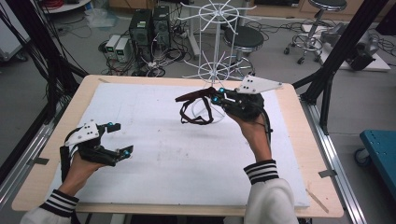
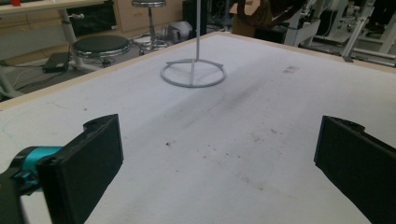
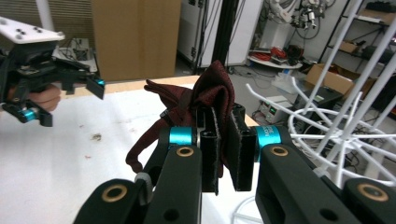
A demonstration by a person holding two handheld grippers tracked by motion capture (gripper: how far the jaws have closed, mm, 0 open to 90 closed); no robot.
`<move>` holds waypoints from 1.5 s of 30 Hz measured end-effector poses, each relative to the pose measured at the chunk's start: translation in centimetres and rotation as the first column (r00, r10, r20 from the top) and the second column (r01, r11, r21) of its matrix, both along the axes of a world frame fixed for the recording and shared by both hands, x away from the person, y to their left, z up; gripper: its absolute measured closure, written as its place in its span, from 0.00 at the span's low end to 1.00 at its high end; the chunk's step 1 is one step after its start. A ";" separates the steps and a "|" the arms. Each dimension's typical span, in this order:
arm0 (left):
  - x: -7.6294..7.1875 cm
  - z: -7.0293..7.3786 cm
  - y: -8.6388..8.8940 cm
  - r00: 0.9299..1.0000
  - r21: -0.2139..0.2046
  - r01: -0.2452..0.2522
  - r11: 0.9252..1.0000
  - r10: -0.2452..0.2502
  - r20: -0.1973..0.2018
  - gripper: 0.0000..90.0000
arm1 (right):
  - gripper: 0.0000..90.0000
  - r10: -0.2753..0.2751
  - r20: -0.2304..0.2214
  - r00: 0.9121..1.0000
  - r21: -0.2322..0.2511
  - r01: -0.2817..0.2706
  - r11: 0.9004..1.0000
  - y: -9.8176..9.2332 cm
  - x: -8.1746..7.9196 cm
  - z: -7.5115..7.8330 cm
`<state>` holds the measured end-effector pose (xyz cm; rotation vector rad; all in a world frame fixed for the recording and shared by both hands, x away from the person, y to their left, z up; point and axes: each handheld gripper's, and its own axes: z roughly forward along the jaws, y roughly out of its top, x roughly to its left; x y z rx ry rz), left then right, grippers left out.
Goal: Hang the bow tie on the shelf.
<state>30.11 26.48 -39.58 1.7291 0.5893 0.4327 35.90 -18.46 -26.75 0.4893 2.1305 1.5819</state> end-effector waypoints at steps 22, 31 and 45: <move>-1.6 -2.2 3.2 0.997 -0.076 -0.062 0.995 0.066 0.046 0.02 | 0.95 -0.108 -0.002 0.994 -0.055 0.108 0.993 0.3 2.3 1.7; -2.1 -3.0 3.8 0.994 -0.097 -0.080 0.992 0.087 0.070 0.02 | 0.94 -0.144 0.005 0.990 -0.098 0.143 0.985 0.9 3.3 1.8; -2.5 -4.7 4.3 0.991 -0.118 -0.095 0.988 0.105 0.086 0.02 | 0.94 -0.179 0.002 0.984 -0.145 0.177 0.973 1.6 4.1 1.3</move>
